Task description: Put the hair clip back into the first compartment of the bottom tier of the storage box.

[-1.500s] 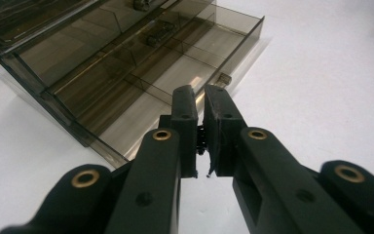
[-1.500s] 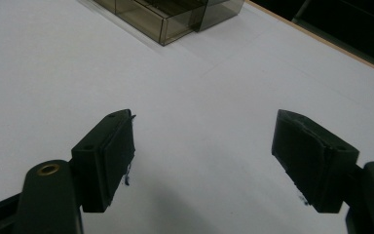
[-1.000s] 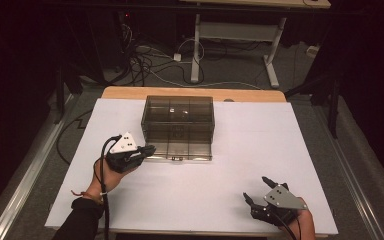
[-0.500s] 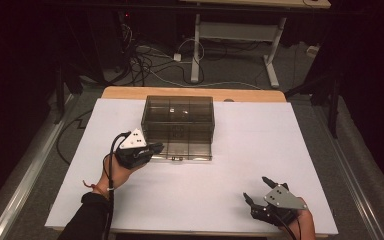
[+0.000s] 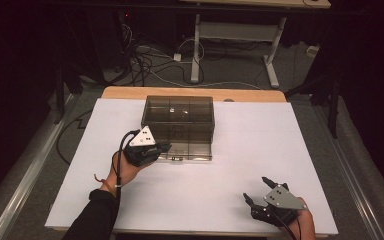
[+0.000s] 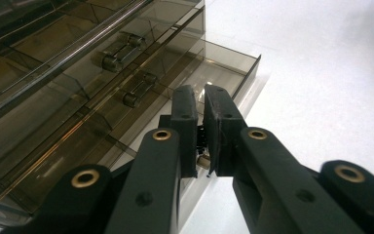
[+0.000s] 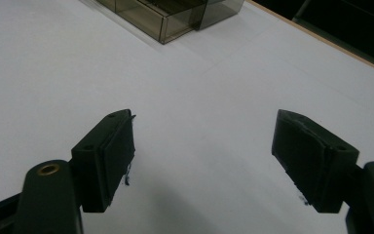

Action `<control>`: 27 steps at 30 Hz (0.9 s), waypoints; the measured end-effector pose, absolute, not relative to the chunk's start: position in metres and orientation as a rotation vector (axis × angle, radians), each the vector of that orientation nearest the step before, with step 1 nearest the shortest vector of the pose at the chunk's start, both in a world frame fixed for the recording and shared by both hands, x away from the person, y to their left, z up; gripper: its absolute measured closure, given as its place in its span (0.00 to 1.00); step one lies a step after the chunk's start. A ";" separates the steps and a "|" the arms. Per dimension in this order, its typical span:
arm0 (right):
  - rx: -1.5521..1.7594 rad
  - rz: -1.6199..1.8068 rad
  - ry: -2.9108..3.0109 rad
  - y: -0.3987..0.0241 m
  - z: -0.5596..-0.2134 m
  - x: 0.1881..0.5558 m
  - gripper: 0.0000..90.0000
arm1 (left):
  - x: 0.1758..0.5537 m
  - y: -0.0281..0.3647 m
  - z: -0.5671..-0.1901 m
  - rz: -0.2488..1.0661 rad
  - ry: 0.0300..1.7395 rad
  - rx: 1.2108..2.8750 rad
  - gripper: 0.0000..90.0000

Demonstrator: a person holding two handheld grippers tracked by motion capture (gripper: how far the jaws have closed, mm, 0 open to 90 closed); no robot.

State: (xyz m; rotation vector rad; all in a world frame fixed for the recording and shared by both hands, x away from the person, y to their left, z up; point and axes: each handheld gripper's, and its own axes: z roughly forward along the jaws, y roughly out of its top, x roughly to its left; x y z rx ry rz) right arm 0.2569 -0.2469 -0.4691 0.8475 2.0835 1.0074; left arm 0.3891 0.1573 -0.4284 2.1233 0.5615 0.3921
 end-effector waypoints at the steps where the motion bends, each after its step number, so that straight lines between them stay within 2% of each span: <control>1: 0.851 1.010 2.084 -0.248 -0.469 0.257 0.27 | 0.389 0.158 -0.428 0.395 0.565 2.122 0.90; 19: 0.849 1.004 2.091 -0.246 -0.470 0.257 0.27 | 0.401 0.165 -0.441 0.414 0.678 2.095 0.90; 21: 0.850 1.004 2.090 -0.246 -0.470 0.257 0.27 | 0.401 0.165 -0.441 0.411 0.681 2.093 0.90; 22: 0.850 1.004 2.091 -0.246 -0.471 0.257 0.27 | 0.405 0.169 -0.440 0.448 0.642 2.146 0.90; 27: 0.845 1.002 2.094 -0.246 -0.471 0.257 0.27 | 0.407 0.170 -0.442 0.451 0.656 2.141 0.90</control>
